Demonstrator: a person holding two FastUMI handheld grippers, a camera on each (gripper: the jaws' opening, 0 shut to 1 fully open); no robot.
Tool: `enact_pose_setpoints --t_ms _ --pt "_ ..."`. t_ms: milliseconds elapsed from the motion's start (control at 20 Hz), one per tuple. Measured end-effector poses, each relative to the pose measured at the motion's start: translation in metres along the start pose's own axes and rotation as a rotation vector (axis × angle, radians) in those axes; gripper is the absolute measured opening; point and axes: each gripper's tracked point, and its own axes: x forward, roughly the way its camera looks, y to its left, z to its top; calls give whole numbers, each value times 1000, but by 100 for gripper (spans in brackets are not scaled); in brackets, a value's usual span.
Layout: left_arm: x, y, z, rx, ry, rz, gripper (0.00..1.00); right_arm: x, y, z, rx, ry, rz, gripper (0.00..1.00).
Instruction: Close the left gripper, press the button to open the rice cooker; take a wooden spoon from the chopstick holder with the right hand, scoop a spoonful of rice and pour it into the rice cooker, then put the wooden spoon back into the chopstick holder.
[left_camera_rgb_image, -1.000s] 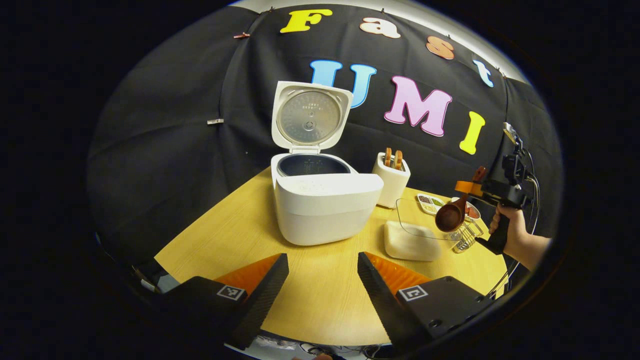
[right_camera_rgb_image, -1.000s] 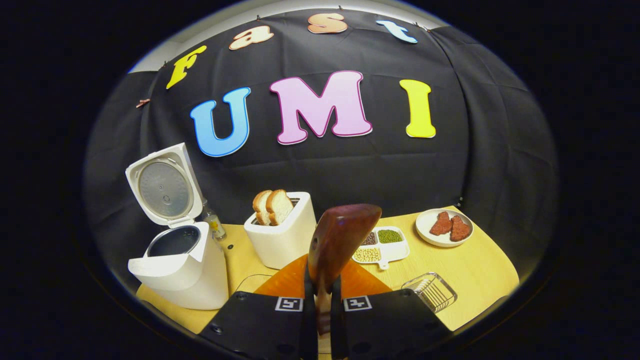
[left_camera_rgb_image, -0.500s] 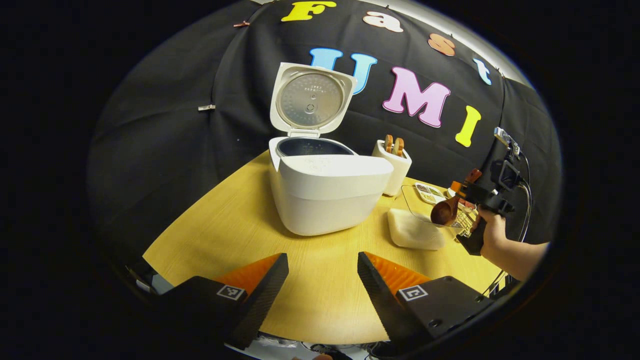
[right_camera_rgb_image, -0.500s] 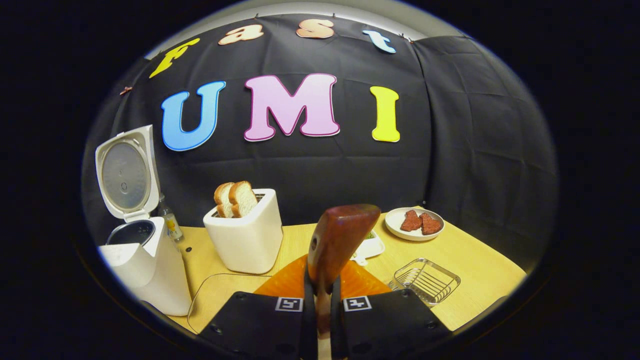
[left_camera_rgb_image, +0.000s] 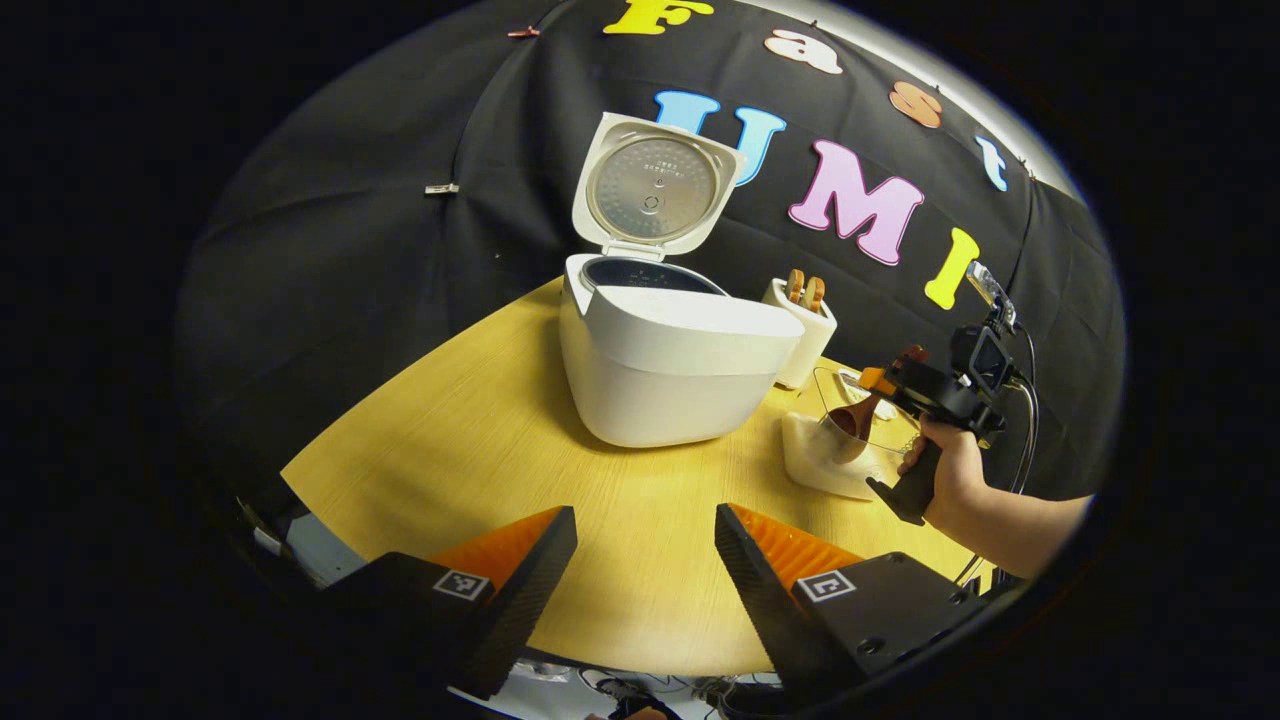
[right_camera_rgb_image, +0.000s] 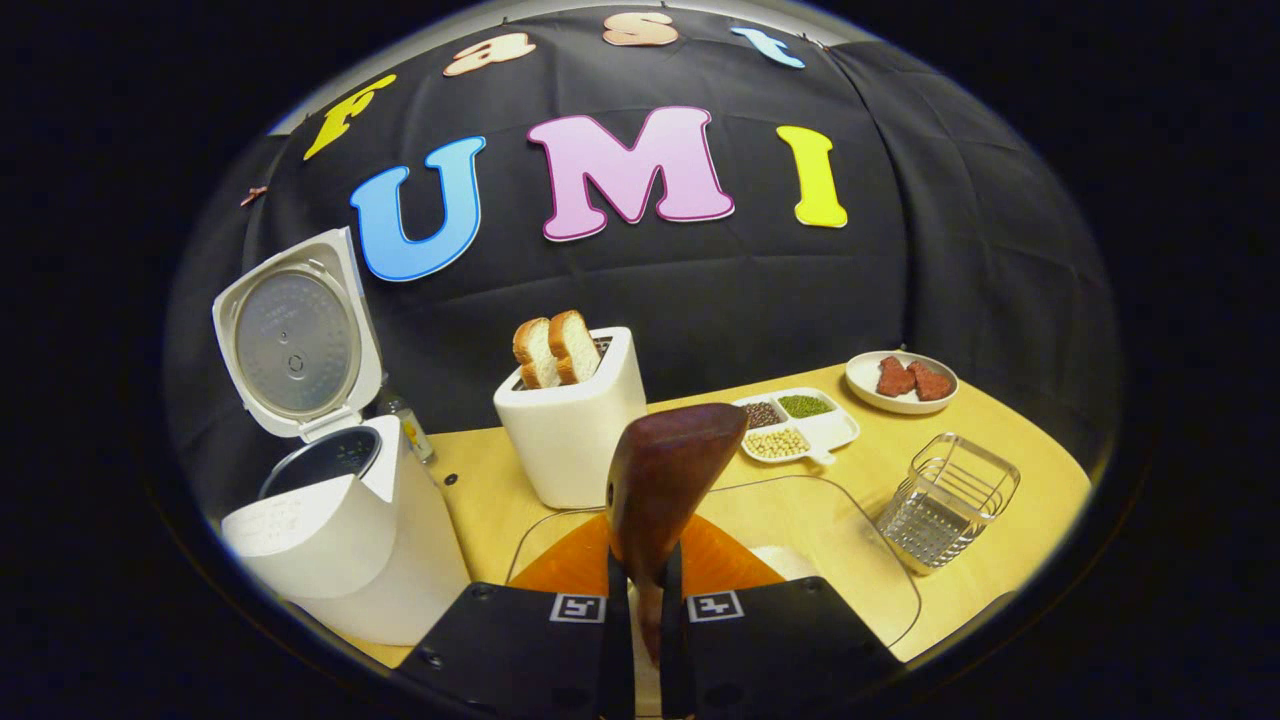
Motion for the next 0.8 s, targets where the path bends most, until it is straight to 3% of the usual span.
enact_pose_setpoints --t_ms 550,800 --pt "-10 -13 15 19 -34 9 96 -22 -23 -4 473 250 5 14" --pt "-14 -16 24 30 -50 16 96 -35 -61 13 531 235 -57 14"
